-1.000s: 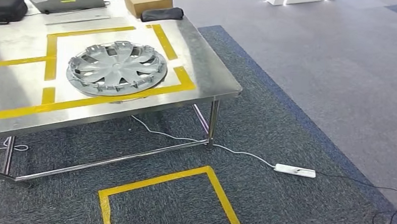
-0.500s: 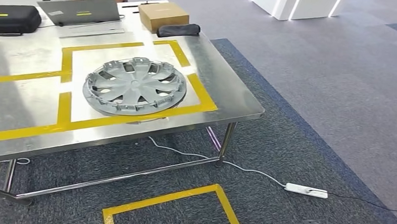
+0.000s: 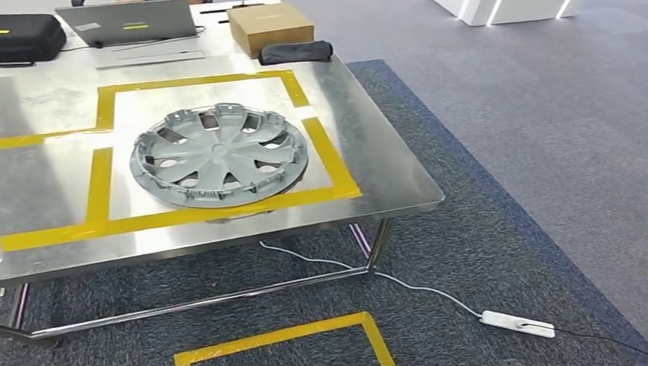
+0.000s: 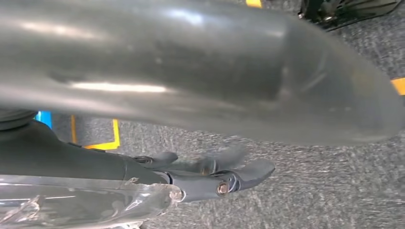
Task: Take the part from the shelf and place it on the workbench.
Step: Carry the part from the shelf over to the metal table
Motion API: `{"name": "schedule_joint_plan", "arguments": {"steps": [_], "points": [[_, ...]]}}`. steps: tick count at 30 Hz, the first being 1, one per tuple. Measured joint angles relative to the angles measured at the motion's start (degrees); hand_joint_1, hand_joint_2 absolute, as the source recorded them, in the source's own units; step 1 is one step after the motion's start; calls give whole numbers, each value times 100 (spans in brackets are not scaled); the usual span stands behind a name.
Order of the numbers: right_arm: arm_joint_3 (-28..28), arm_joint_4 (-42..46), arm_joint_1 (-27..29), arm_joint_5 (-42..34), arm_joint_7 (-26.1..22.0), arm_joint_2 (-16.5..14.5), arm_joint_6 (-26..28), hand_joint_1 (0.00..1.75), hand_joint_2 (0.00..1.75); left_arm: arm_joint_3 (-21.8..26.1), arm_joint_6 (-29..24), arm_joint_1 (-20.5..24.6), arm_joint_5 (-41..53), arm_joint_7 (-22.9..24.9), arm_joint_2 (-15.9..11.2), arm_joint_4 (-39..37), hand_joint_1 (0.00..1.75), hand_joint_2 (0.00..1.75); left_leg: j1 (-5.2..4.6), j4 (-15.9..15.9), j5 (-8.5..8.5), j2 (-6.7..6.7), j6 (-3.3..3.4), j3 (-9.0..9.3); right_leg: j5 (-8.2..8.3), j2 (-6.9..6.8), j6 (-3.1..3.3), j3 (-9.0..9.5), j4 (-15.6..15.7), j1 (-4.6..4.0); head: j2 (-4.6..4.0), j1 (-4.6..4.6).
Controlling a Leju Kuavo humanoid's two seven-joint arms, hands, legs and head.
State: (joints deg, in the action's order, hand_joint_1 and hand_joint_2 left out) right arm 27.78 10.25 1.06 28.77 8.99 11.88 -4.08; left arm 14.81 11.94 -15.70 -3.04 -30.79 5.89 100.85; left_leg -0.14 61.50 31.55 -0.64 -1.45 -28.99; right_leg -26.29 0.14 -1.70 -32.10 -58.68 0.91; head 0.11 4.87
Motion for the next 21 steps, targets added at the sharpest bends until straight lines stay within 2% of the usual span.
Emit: {"name": "schedule_joint_plan", "arguments": {"steps": [1,3,4,5,6,7,8,9,10,11,12,14,15,16,18,19,20,21], "points": [[3,0,-2,4,-2,0,-5,0,0,3,16,10,-1,13,-8,-9,175,175,6,295,145,2,-28,-180,-11,0,21,14,10,4,-1,-11],[17,0,1,25,-5,-1,-12,0,0,6,52,20,16,50,-20,-47,175,175,20,949,418,2,-67,-653,-47,1,38,25,15,10,-1,-15],[26,0,3,39,-5,-2,-13,0,0,6,70,19,38,66,-27,-74,175,175,27,1118,426,2,-76,-832,-70,3,36,40,15,13,-2,-15],[35,0,3,57,-5,-2,-15,0,0,3,82,21,70,72,-37,-102,175,175,36,1101,303,2,-86,-920,-98,6,27,68,15,20,-2,-14],[43,0,1,73,-5,-3,-18,0,0,-1,90,24,112,63,-49,-126,175,175,46,880,50,3,-98,-902,-137,12,11,110,15,31,-2,-15],[53,0,-2,88,-8,-4,-22,0,0,-7,95,29,154,44,-62,-146,175,175,58,529,-263,7,-110,-809,-183,17,-11,154,16,42,-2,-15],[65,0,-7,98,-10,-4,-29,0,0,-15,98,35,195,14,-76,-164,175,175,63,182,-461,18,-117,-698,-236,22,-45,207,13,47,-2,-18],[74,1,-13,106,-14,-3,-38,0,0,-26,101,46,233,-20,-88,-179,175,175,62,-89,-528,33,-95,-606,-288,27,-87,231,22,47,-2,-32],[82,2,-18,112,-18,-1,-49,0,0,-36,102,55,264,-49,-98,-190,175,175,58,-257,-489,44,-59,-549,-348,26,-132,261,56,39,-3,-41],[86,4,-22,116,-20,-1,-60,0,0,-44,99,63,289,-71,-104,-198,175,175,55,-333,-370,51,-11,-525,-362,25,-179,310,75,29,-3,-52],[88,7,-25,120,-21,0,-71,0,0,-51,96,73,306,-85,-108,-201,175,175,60,-376,-328,49,45,-490,-378,21,-218,354,126,24,-3,-51],[92,10,-41,126,-24,1,-83,0,0,-58,89,69,324,-108,-109,-204,175,175,76,-429,-366,44,129,-366,-396,8,-271,425,47,26,-2,-4],[95,10,-54,129,-25,3,-86,0,0,-61,87,73,331,-117,-110,-205,175,175,76,-431,-378,48,167,-283,-444,2,-285,322,-166,28,-2,21],[98,11,-62,133,-27,2,-87,0,0,-64,85,77,338,-124,-112,-207,175,175,72,-434,-357,54,196,-206,-511,0,-292,116,-534,27,-1,38],[107,11,-45,144,-26,1,-89,0,0,-71,81,92,344,-131,-115,-212,175,175,61,-435,-227,56,230,-50,-771,0,-290,-479,-1336,13,0,52],[114,11,-23,150,-25,0,-89,0,0,-74,80,92,344,-132,-115,-215,175,175,59,-436,-147,50,236,45,-940,0,-282,-728,-1546,5,1,60],[121,11,-4,156,-23,-1,-89,0,0,-75,79,89,344,-132,-115,-217,175,175,58,-438,-59,41,237,159,-1074,0,-273,-893,-1568,-2,0,65],[127,11,9,163,-23,-1,-89,0,0,-76,79,88,344,-132,-115,-219,175,175,58,-440,40,32,232,289,-1100,0,-263,-977,-1410,-8,0,66]]}}
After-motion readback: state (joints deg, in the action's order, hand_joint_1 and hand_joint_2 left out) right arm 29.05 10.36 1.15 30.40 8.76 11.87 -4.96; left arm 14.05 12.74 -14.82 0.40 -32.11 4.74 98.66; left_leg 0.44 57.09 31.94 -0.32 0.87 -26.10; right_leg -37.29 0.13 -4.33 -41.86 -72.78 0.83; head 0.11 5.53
